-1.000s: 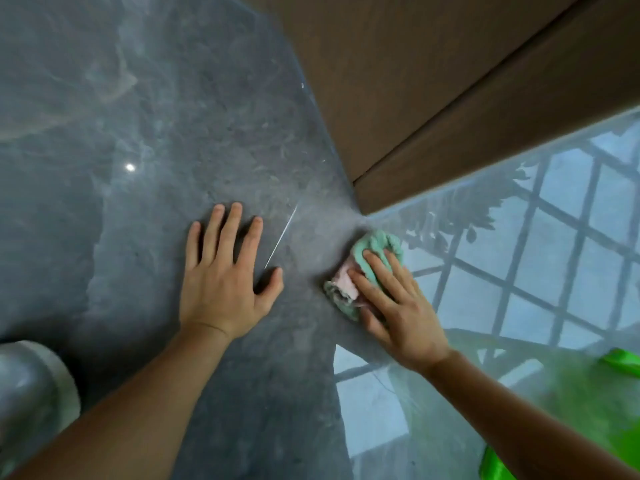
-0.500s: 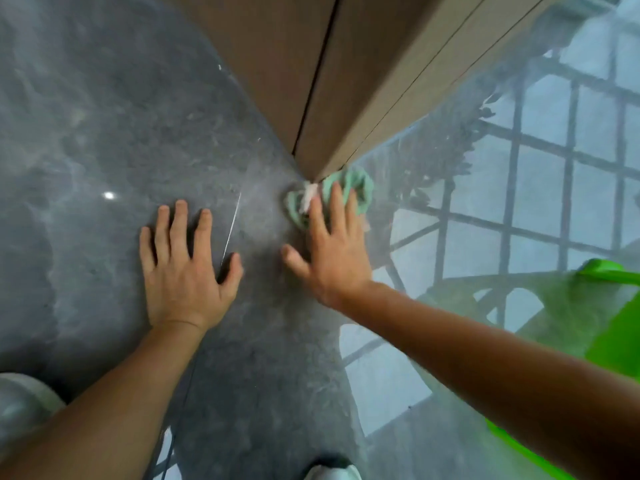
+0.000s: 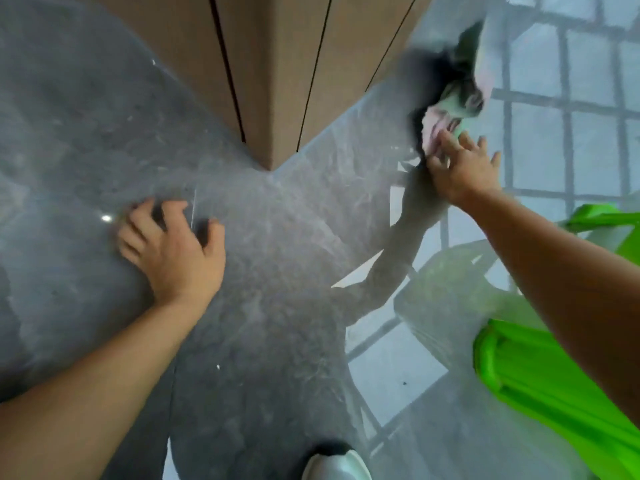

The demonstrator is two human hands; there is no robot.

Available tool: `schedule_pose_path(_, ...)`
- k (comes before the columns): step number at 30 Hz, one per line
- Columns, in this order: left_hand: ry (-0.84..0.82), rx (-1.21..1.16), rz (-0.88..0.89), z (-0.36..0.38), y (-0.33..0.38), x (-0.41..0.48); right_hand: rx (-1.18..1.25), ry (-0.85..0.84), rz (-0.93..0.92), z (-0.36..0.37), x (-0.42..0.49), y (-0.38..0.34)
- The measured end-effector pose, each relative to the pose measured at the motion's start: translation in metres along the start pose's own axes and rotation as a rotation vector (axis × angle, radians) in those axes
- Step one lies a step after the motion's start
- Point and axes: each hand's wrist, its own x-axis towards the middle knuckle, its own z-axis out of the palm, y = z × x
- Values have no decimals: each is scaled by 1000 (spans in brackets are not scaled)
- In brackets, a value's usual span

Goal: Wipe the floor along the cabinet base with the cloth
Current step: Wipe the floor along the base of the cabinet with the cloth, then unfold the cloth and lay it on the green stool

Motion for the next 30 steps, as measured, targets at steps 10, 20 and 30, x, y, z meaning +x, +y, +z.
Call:
schedule_pose_path(10, -418, -584, -8, 17, 143, 14, 428, -177, -776, 2, -132, -130)
schedule_pose_path(20, -964, -207, -276, -59, 125, -35, 1071, -458, 87, -52, -219, -89)
schedule_pose_path(30, -995, 141, 590, -366, 263, -110, 1395, -544, 255, -319, -399, -46)
